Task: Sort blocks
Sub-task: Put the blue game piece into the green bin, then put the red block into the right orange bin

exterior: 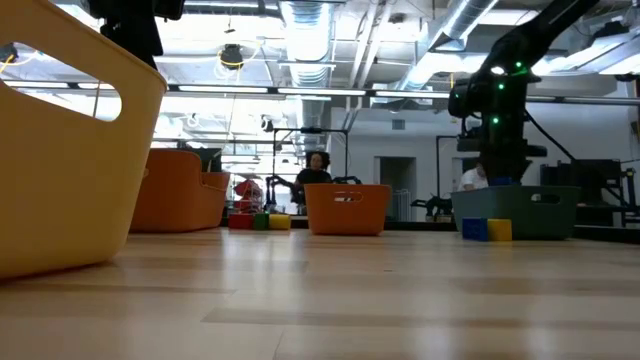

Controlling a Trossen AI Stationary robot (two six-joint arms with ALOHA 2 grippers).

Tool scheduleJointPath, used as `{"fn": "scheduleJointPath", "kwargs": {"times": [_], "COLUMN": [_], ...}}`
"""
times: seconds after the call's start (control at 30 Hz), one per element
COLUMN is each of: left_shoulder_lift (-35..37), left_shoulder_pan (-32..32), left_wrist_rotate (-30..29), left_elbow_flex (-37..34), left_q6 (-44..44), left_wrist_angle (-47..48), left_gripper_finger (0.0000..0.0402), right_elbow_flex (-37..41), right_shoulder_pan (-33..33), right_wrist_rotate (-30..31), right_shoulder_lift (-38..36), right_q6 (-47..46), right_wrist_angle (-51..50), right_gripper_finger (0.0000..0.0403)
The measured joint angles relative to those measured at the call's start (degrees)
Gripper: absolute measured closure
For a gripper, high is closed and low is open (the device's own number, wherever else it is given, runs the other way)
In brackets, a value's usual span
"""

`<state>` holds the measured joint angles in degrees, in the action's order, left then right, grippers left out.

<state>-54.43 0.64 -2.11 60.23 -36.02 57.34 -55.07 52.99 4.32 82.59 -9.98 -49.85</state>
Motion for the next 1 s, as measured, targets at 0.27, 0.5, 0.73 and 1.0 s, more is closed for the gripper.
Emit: {"fn": "scheduleJointPath", "kwargs": {"times": [0.27, 0.5, 0.73, 1.0], "left_shoulder_lift": [0.0, 0.0, 0.0, 0.0], "left_shoulder_pan": [-0.02, -0.02, -0.02, -0.01], "left_wrist_rotate": [-0.05, -0.04, 0.0, 0.57], "left_elbow_flex": [0.0, 0.0, 0.0, 0.0], "left_q6": [-0.28, -0.63, -0.39, 1.69], "left_wrist_angle": [-0.3, -0.31, -0.31, -1.75], "left_gripper_finger": [0.0223, 0.0223, 0.0223, 0.0223], "right_elbow_flex": [0.24, 0.24, -2.84, -3.14], "right_shoulder_pan": [-0.02, -1.8, -11.24, -29.39], "right_wrist_rotate": [-0.04, -0.02, 0.04, 4.74], "right_shoulder_lift": [0.0, -4.44, -13.75, -14.92], "right_q6": [-0.02, -0.66, -8.42, -22.91], "right_wrist_angle": [0.59, -2.2, -3.56, -3.59], "right_gripper_finger": [0.0199, 0.0184, 0.0192, 0.0195]}}
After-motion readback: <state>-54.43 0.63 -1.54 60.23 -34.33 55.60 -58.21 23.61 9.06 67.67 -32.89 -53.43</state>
